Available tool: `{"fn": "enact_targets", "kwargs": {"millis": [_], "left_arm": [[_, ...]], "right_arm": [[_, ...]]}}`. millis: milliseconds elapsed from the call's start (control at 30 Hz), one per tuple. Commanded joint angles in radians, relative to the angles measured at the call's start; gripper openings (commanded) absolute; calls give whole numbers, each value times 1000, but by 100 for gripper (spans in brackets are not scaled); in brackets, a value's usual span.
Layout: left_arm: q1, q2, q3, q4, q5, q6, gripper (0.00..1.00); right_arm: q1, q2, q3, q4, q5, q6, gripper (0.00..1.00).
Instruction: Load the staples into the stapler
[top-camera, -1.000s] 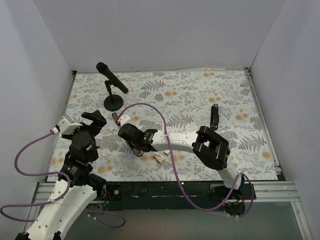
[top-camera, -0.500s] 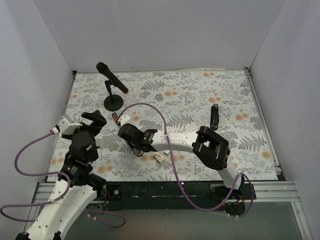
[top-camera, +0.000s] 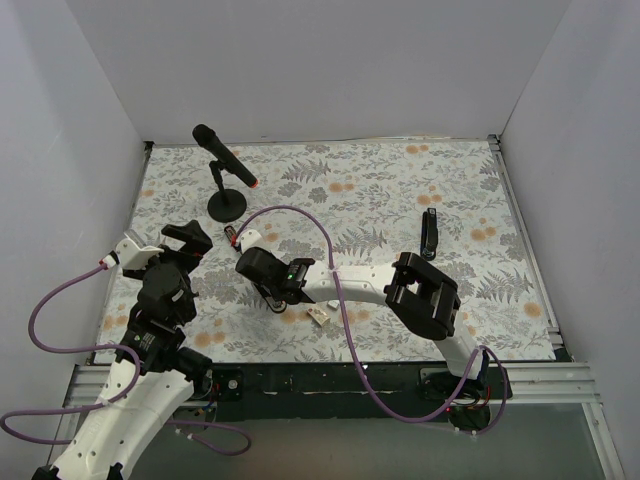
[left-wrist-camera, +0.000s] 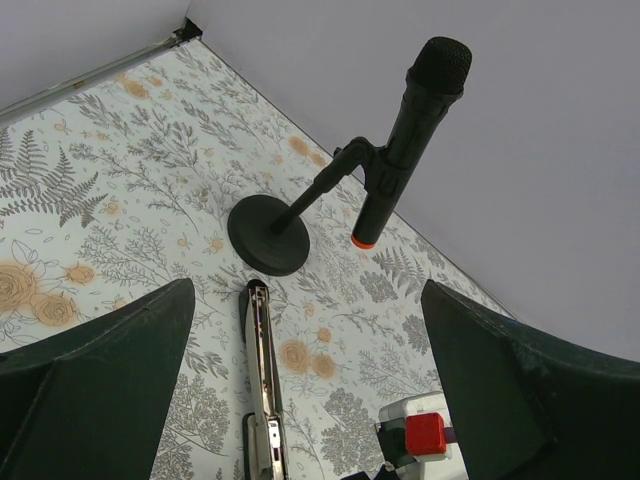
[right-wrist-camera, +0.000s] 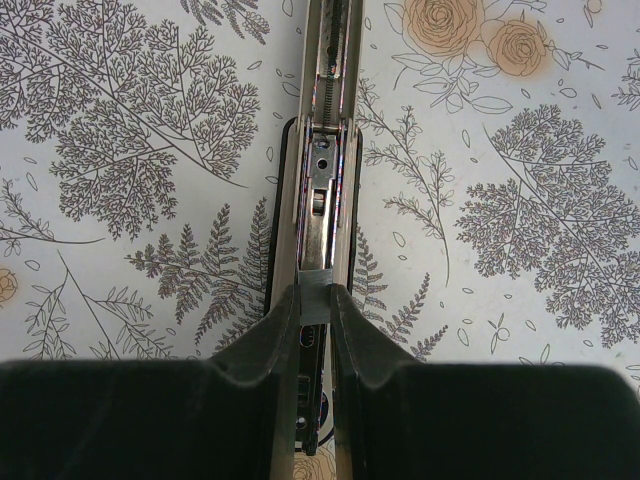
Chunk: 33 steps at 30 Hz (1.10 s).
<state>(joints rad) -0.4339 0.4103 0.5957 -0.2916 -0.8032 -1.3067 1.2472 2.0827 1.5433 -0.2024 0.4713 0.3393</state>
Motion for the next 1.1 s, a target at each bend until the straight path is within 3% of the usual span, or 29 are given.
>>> {"fn": "enact_targets", "kwargs": {"millis": [0,1067], "left_arm": [[7,-7,-10,-3,1,-2,98],[12,2,-8,-6,13,-3,98]], "right_arm": [[9,-21,34,44,7,21,13],[8,-53,0,81,4,15,13]]}}
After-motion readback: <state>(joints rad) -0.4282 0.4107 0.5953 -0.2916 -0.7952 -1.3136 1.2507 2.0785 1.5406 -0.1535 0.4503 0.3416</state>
